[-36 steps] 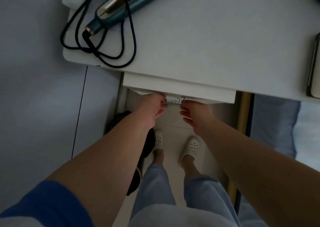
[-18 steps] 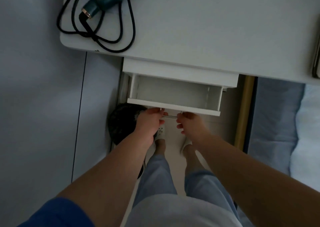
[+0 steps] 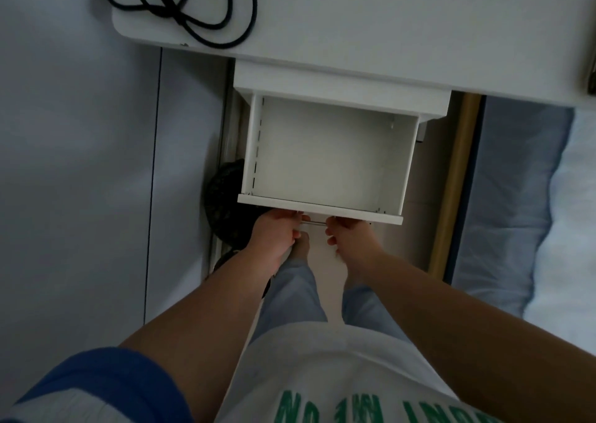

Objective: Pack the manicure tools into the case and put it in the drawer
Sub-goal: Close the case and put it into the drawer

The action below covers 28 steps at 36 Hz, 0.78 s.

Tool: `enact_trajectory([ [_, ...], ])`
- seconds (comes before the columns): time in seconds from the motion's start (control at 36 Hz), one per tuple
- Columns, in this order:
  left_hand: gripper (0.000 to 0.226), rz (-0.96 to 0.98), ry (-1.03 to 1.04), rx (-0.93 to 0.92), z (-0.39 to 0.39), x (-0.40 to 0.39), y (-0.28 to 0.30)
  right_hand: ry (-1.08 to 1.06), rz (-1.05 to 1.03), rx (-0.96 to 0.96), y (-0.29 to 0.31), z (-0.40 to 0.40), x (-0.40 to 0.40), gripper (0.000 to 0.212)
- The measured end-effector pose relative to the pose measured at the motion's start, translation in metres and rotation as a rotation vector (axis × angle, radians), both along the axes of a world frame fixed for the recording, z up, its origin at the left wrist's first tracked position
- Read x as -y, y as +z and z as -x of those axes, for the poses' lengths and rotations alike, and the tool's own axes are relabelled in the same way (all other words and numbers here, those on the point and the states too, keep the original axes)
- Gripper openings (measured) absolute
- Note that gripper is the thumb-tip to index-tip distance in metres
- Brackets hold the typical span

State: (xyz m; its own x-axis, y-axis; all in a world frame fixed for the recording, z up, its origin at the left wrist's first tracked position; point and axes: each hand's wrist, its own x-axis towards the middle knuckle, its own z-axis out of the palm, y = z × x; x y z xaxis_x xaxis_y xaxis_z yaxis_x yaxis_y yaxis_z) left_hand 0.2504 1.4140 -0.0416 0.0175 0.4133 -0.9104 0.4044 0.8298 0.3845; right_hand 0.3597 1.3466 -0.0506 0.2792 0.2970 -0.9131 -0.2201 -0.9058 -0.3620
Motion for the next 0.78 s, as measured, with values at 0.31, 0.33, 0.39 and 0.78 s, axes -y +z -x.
enact_trajectory([
  [0.31, 0.01, 0.099, -0.012, 0.041, 0.004, -0.014, 0.021, -0.345, 0.013, -0.214, 0.042, -0.035, 0.011, 0.005],
  [0.33, 0.01, 0.121, 0.051, 0.05, 0.006, -0.016, 0.025, -0.444, 0.014, -0.256, 0.048, -0.039, 0.013, 0.004],
  [0.39, 0.011, 0.161, 0.173, 0.065, 0.011, -0.021, 0.032, -0.595, 0.015, -0.322, 0.061, -0.048, 0.013, 0.004],
  [0.78, 0.011, 0.255, -0.004, -0.073, 0.011, -0.043, 0.069, -0.334, 0.123, -0.113, 0.096, -0.087, 0.007, 0.016],
])
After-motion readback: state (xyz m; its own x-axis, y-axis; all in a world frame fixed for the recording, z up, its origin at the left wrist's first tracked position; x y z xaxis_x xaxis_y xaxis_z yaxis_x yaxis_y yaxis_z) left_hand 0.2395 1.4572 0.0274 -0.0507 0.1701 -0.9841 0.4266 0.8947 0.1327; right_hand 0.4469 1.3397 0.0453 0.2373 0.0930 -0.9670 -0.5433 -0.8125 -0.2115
